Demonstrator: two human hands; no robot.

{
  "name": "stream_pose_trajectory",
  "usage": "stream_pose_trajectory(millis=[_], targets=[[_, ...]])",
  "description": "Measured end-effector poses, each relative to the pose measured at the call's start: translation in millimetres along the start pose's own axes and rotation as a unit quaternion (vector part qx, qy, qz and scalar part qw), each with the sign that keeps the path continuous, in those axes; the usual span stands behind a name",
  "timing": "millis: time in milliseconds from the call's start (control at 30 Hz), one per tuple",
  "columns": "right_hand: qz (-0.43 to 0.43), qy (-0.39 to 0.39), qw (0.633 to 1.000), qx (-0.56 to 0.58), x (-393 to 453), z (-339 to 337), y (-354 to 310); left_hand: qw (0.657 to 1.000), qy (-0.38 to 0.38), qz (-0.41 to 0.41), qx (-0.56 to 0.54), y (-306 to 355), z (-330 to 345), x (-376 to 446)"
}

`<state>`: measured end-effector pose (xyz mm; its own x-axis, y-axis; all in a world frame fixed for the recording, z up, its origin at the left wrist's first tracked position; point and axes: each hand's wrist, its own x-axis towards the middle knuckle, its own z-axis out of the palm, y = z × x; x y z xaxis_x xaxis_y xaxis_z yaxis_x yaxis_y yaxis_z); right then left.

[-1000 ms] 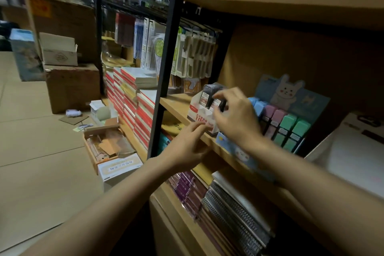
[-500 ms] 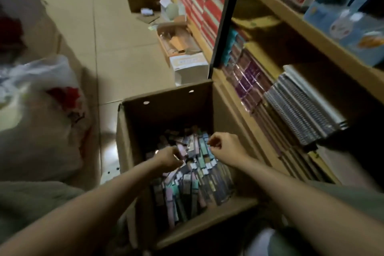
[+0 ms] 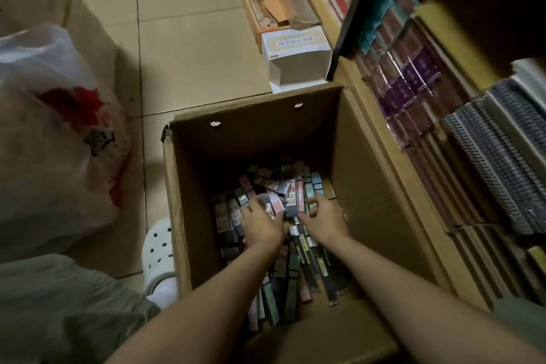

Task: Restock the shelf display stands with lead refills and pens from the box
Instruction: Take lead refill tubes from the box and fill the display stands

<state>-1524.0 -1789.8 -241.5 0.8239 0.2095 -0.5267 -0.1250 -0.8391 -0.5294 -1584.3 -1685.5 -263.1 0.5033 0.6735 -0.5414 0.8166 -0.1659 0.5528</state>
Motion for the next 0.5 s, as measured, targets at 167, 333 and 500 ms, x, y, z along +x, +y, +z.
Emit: stream_pose_trajectory(millis=[167,333,500], targets=[[0.000,0.056,0.998,0.000,33,15,-9,0.998,0.061,-0.014,0.005,0,12,7],[0.012,0.069,0.997,0.016,42,22,-11,0.998,0.055,-0.036,-0.015,-4,12,8],[0.019,0.059,0.998,0.028,30,23,-9,0.997,0.068,-0.028,-0.036,-4,9,7]])
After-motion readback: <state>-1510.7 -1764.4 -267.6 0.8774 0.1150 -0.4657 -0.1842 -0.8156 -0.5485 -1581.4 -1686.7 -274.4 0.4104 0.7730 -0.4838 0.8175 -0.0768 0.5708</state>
